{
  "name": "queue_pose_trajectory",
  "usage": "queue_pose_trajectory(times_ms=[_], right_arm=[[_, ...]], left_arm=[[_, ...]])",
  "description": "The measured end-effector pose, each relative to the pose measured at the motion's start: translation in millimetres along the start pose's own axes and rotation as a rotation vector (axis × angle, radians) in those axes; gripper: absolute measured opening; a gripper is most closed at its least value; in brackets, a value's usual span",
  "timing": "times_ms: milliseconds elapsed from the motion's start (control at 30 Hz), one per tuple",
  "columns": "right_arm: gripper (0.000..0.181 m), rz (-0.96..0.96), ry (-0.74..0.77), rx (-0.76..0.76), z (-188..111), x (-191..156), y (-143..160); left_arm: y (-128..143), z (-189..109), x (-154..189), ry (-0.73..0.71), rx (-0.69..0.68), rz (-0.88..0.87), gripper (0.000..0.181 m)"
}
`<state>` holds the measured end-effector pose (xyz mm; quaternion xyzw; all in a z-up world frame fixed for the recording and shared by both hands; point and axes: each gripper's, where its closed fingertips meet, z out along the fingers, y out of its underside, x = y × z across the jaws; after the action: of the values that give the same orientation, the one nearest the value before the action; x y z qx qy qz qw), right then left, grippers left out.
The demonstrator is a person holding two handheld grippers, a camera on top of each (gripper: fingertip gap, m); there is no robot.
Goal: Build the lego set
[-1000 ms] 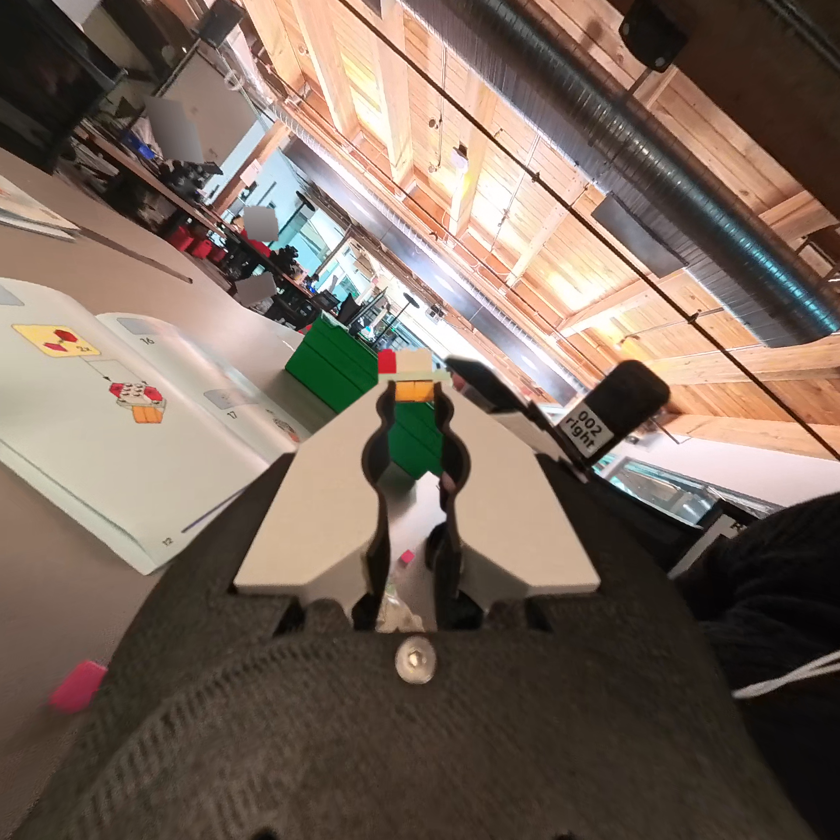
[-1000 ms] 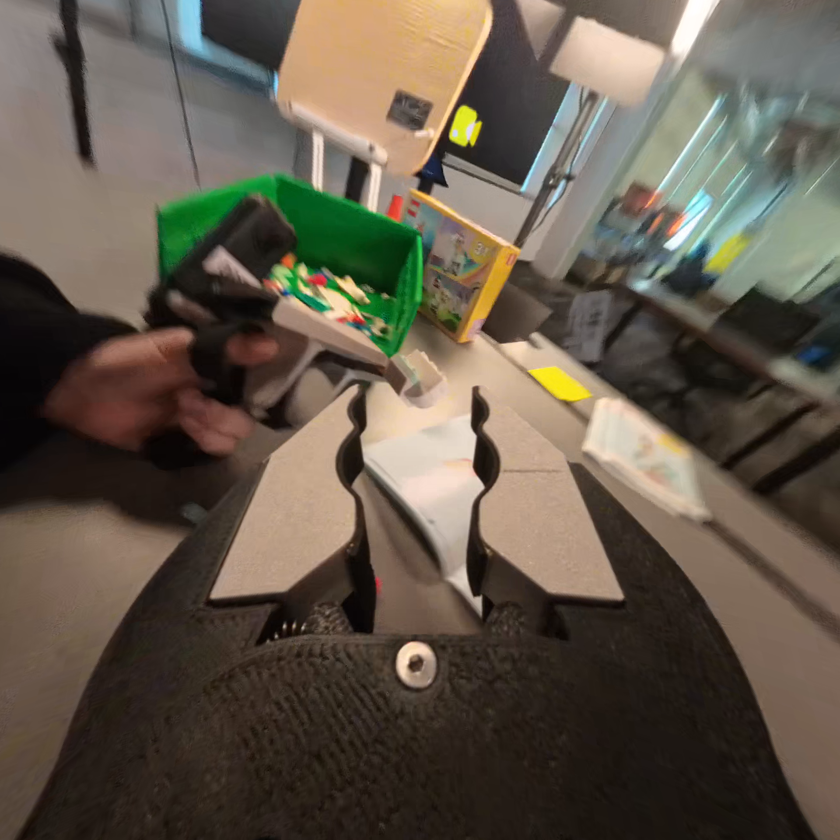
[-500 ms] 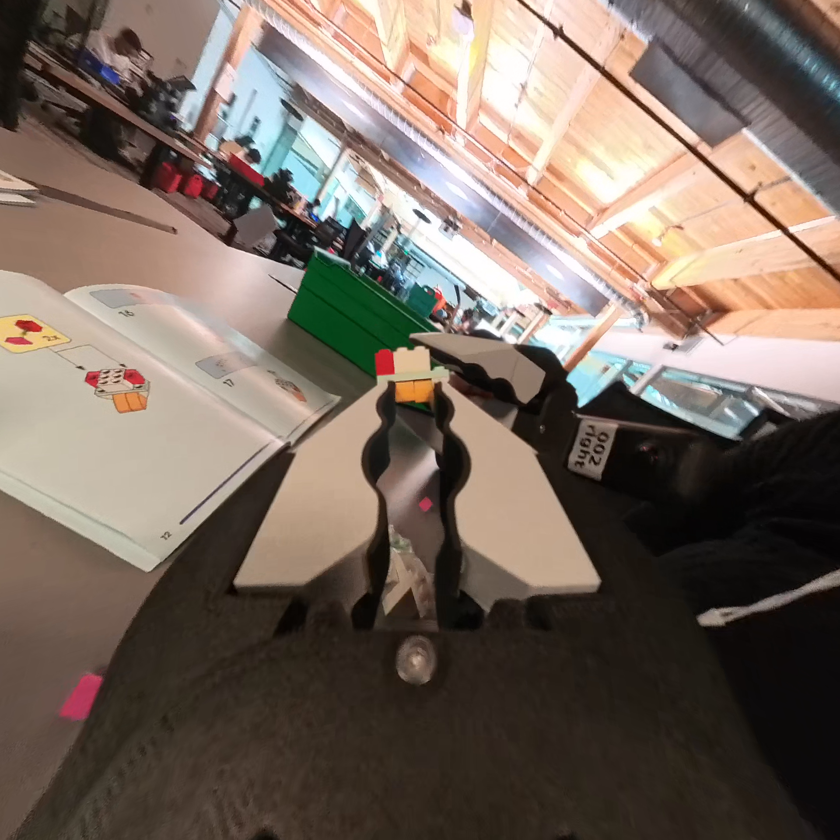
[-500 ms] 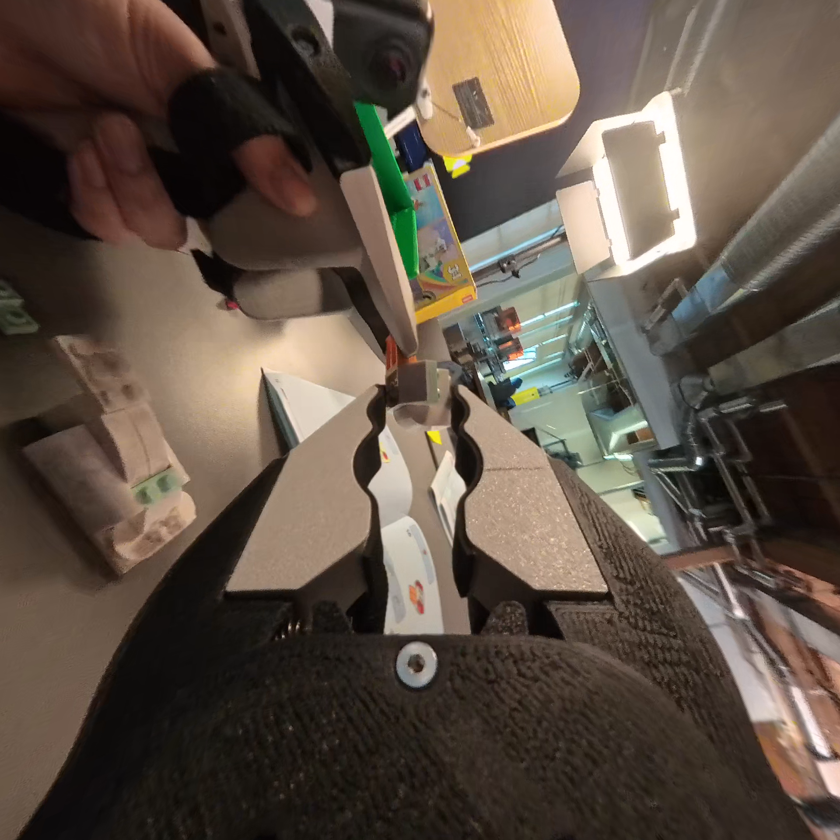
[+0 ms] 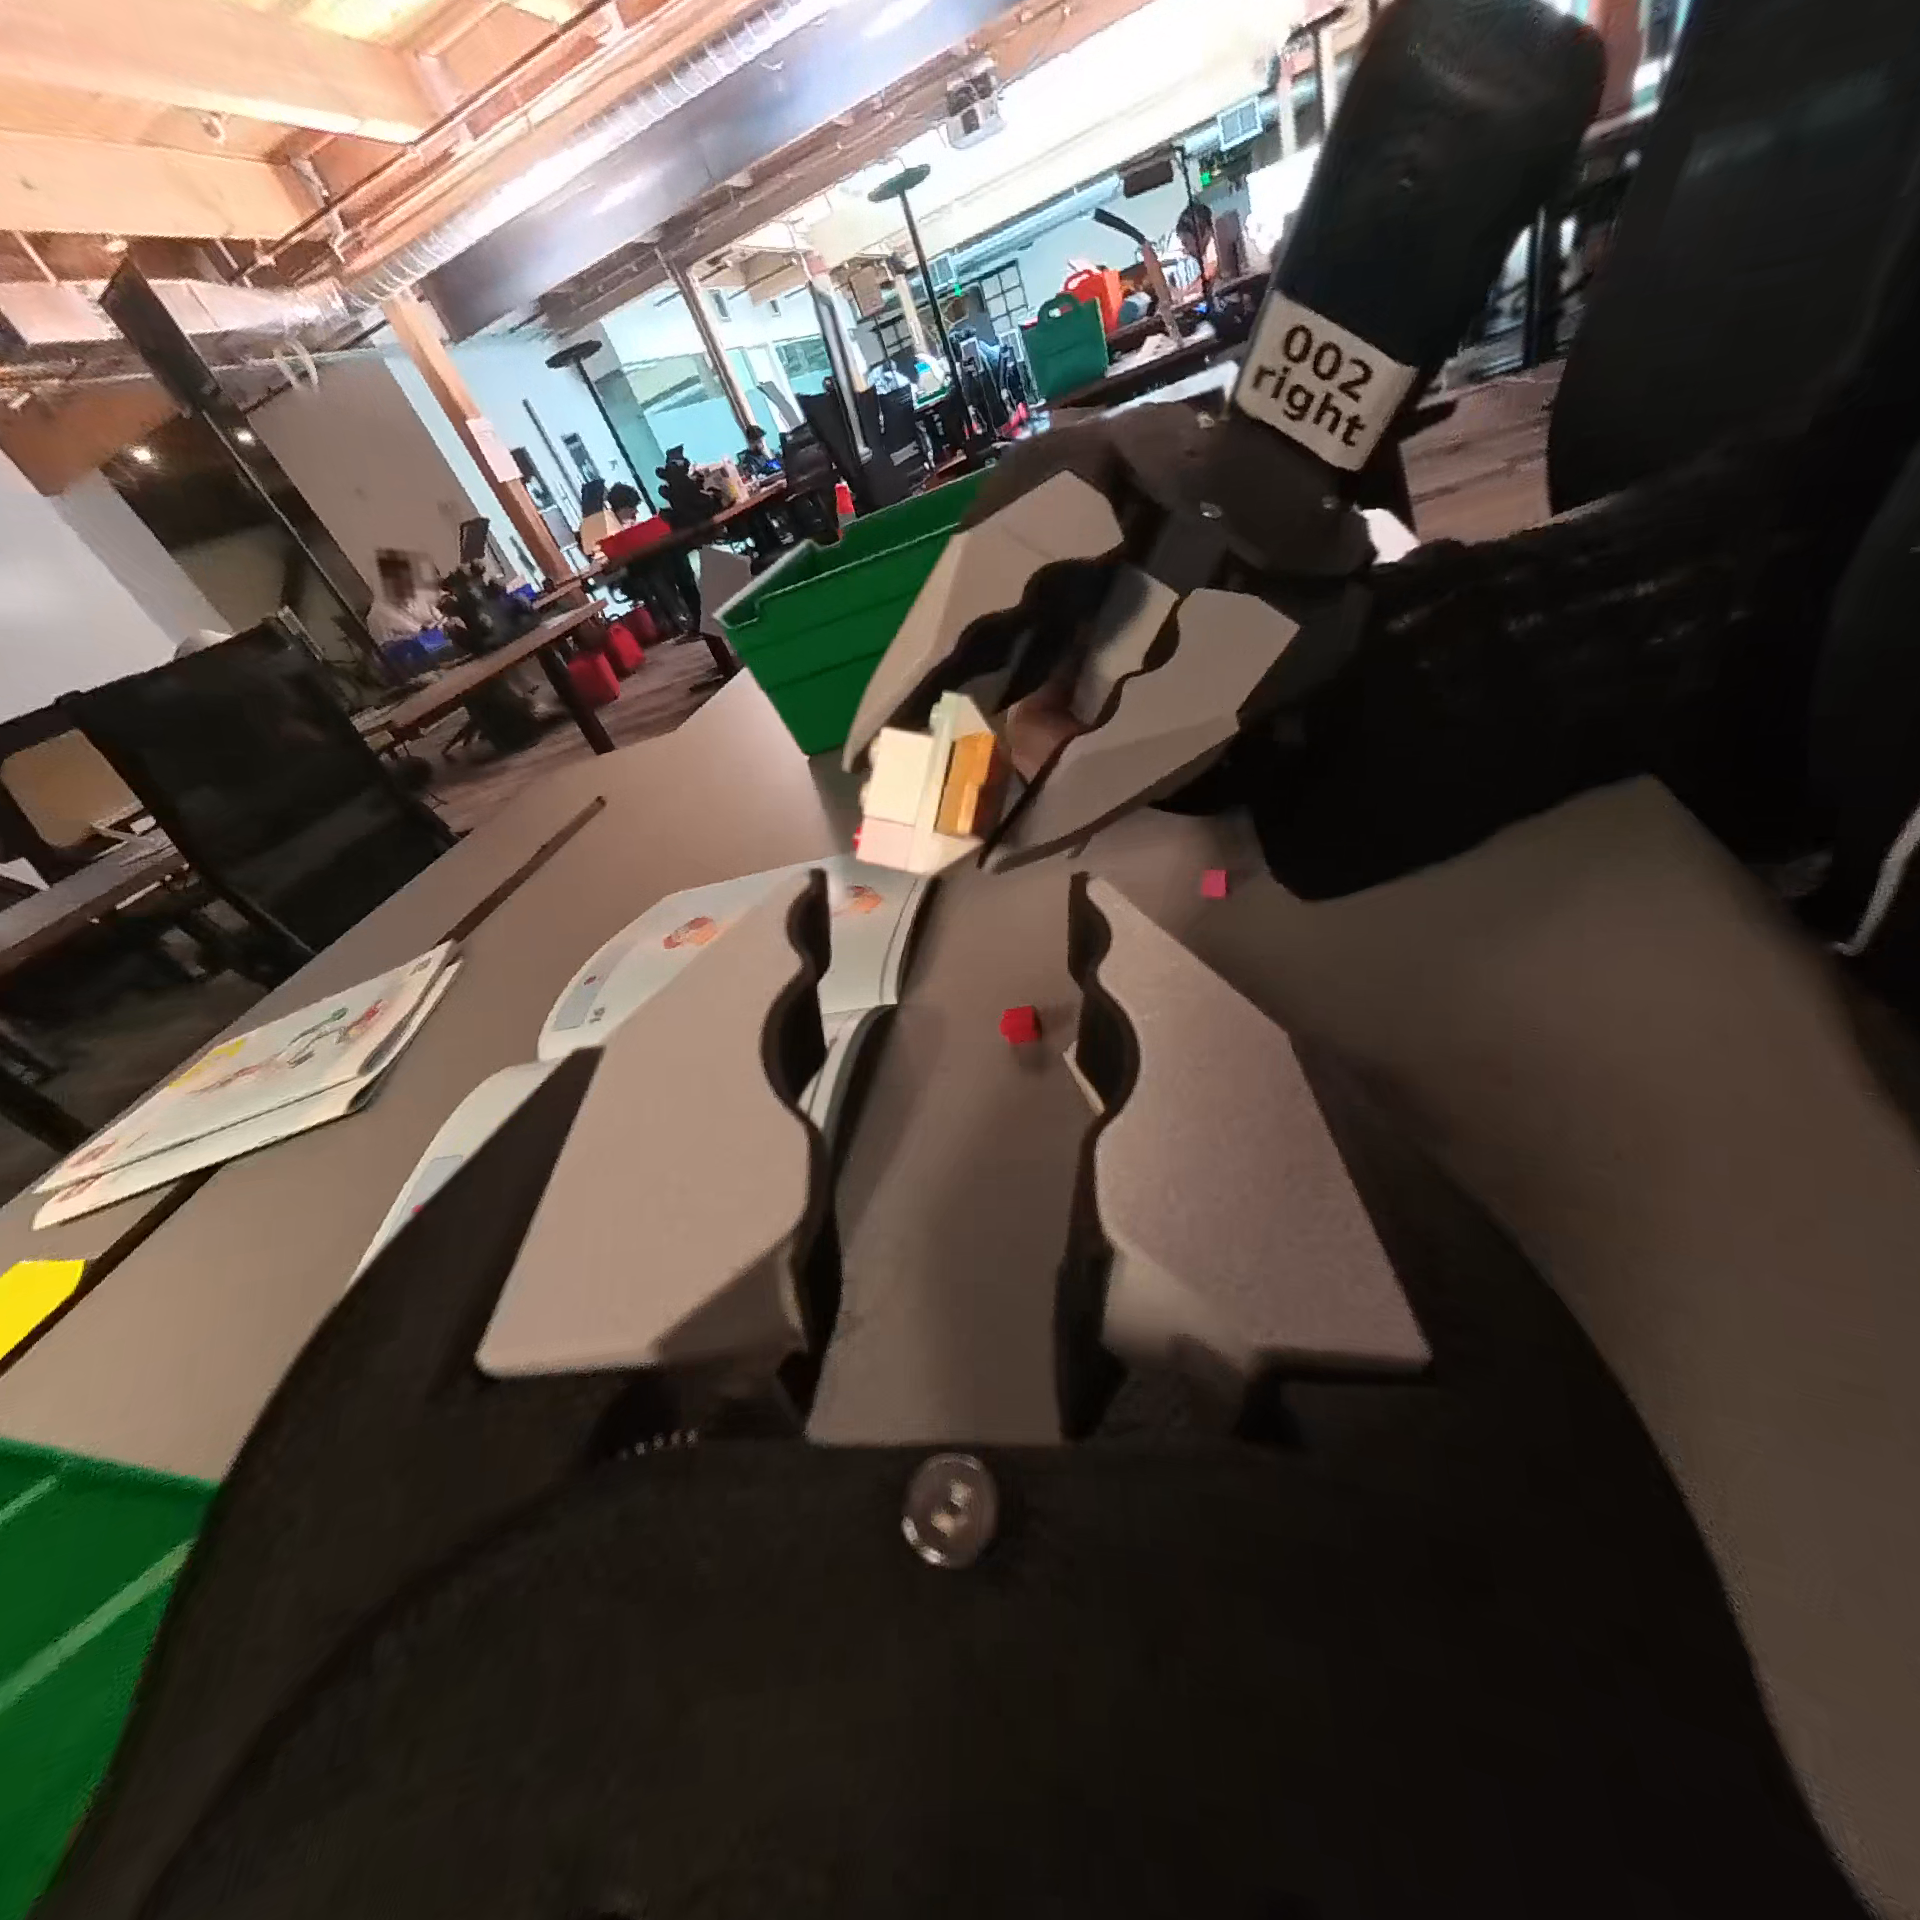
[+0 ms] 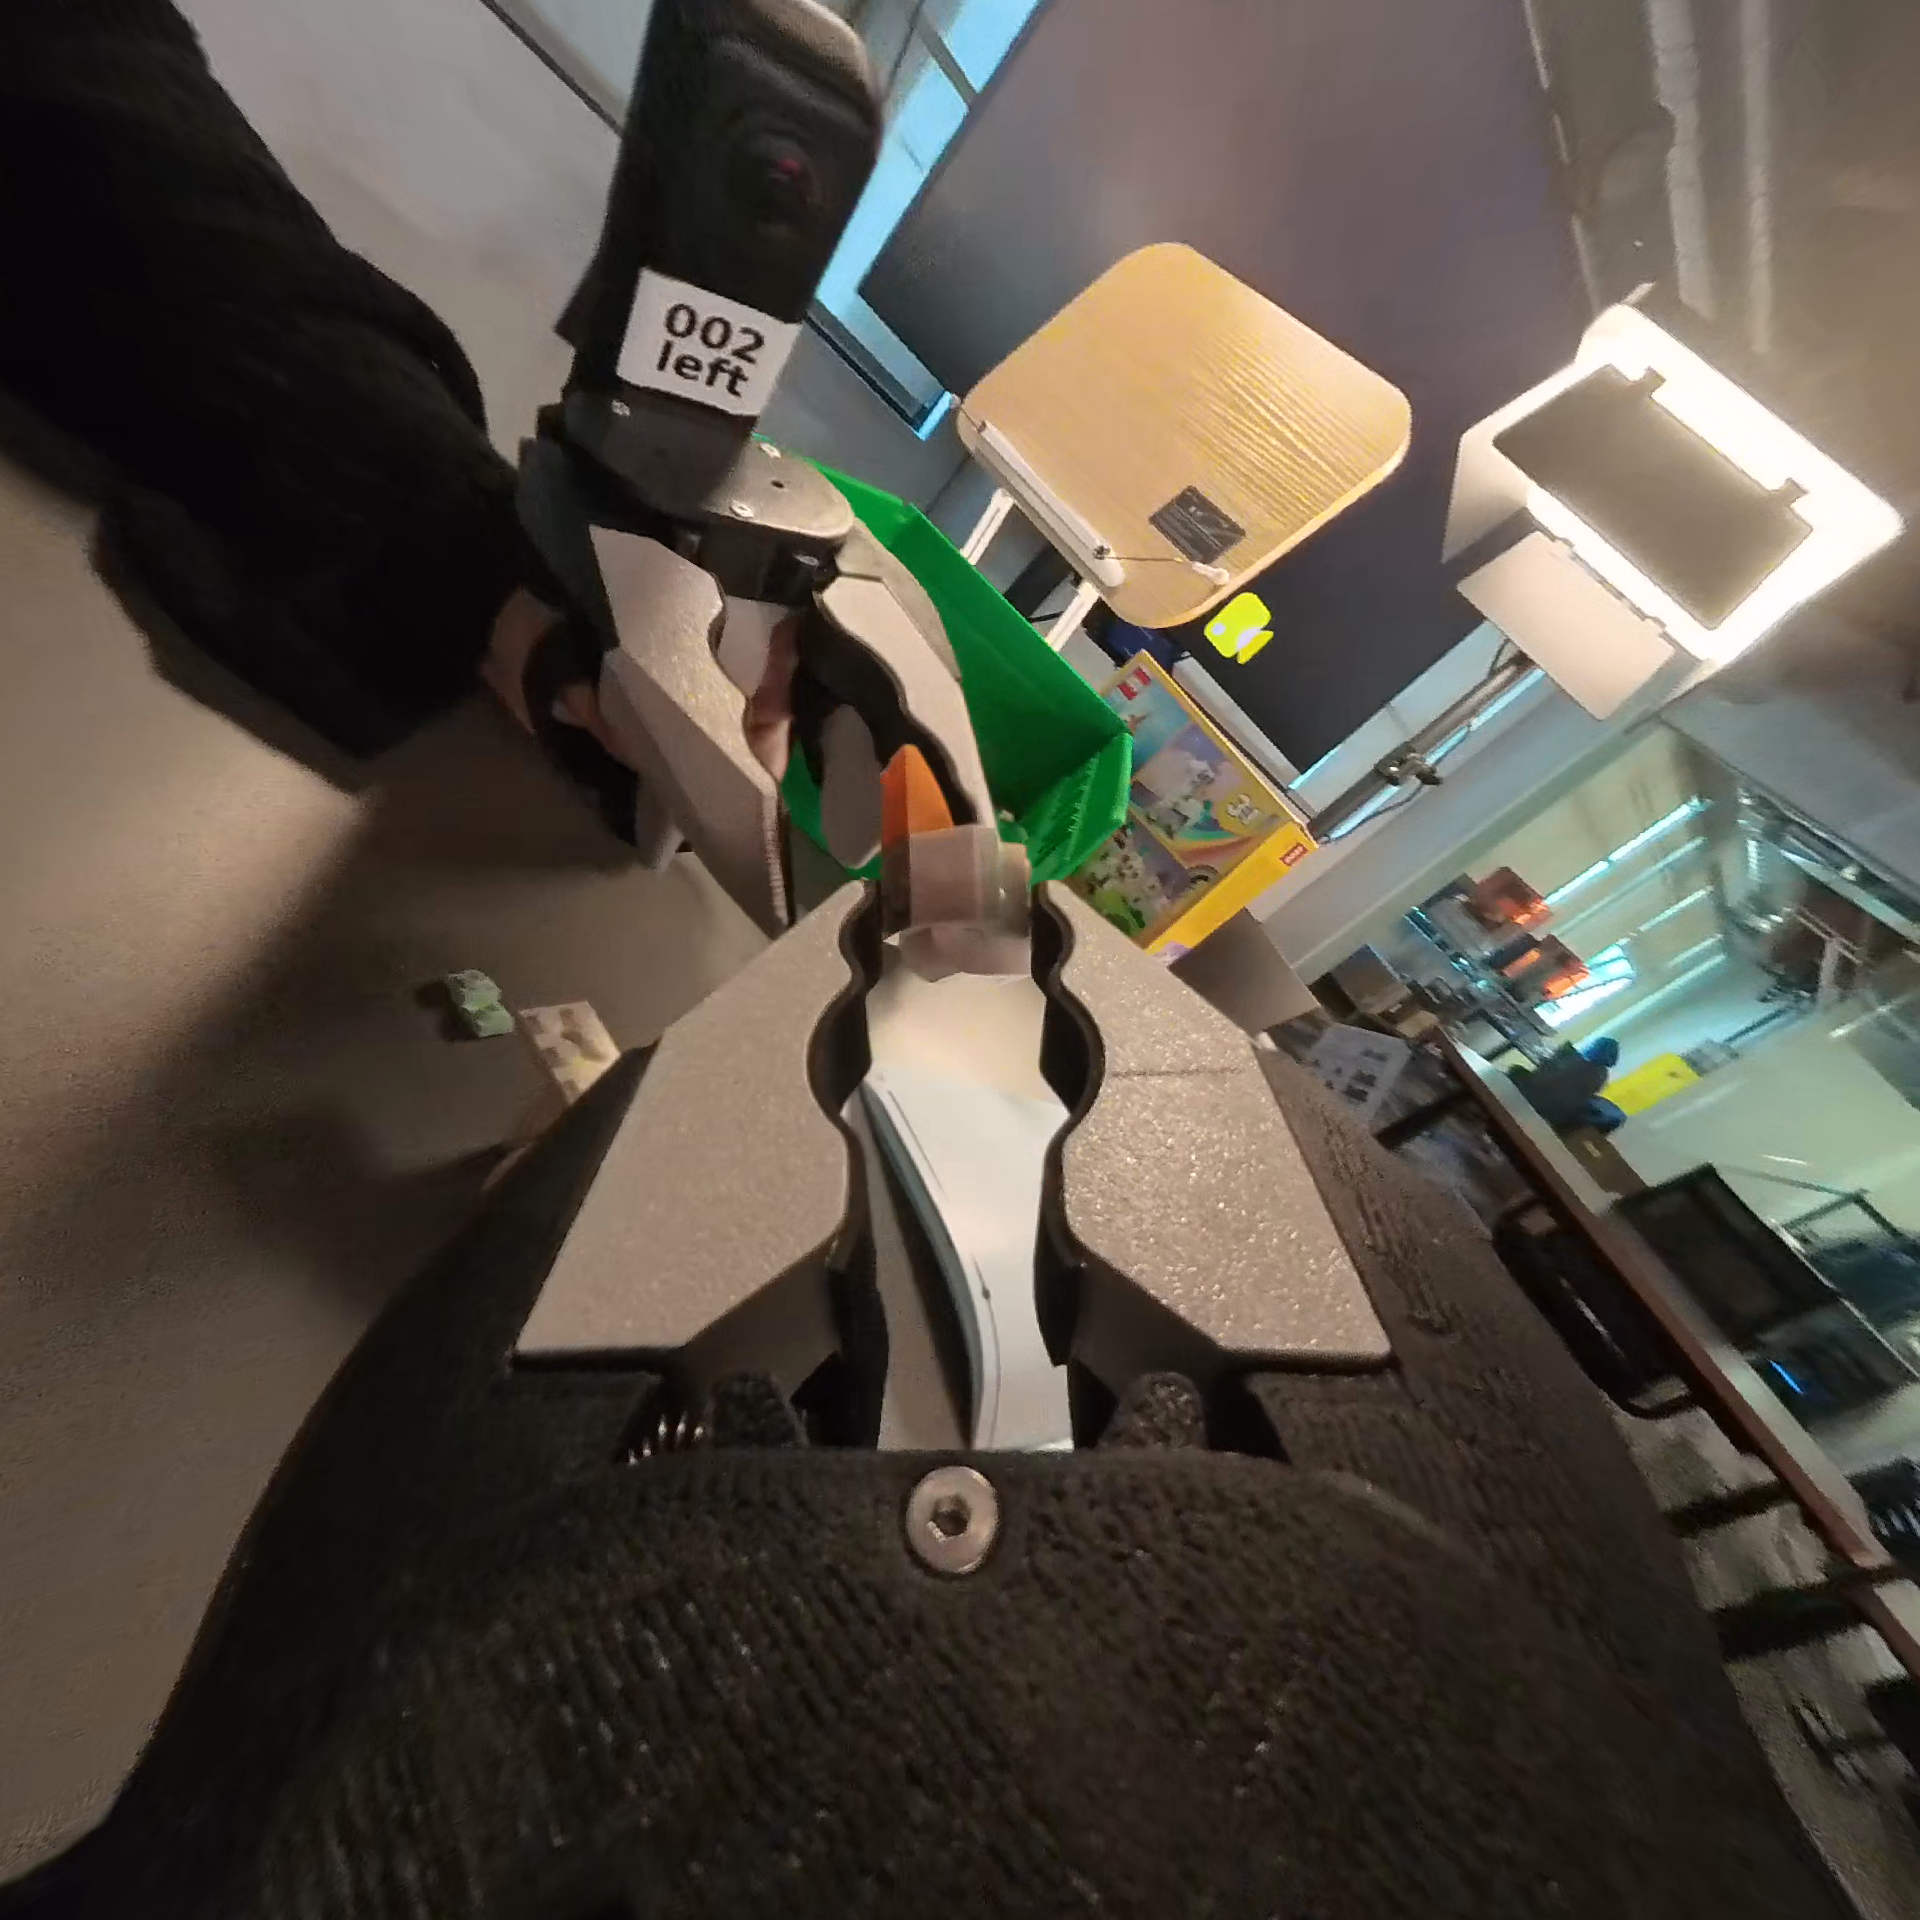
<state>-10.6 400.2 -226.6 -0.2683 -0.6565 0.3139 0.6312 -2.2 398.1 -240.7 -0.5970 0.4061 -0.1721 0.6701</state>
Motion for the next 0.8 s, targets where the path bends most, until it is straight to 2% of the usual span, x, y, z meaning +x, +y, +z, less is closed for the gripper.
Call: queue_pose_trajectory(times_ms=[500, 600, 800], right_arm=[[0.027, 0.056, -0.105, -0.001, -1, -13, -2], [0.027, 0.044, -0.113, -0.058, -2, -14, 8], [0.026, 0.038, -0.109, -0.081, 0, -14, 12]], left_arm=[[-9, -6, 13, 0.125, 0.086, -0.054, 0.028], [-14, -9, 13, 0.147, 0.129, -0.097, 0.034], [-7, -6, 7, 0.092, 0.081, -0.067, 0.034]])
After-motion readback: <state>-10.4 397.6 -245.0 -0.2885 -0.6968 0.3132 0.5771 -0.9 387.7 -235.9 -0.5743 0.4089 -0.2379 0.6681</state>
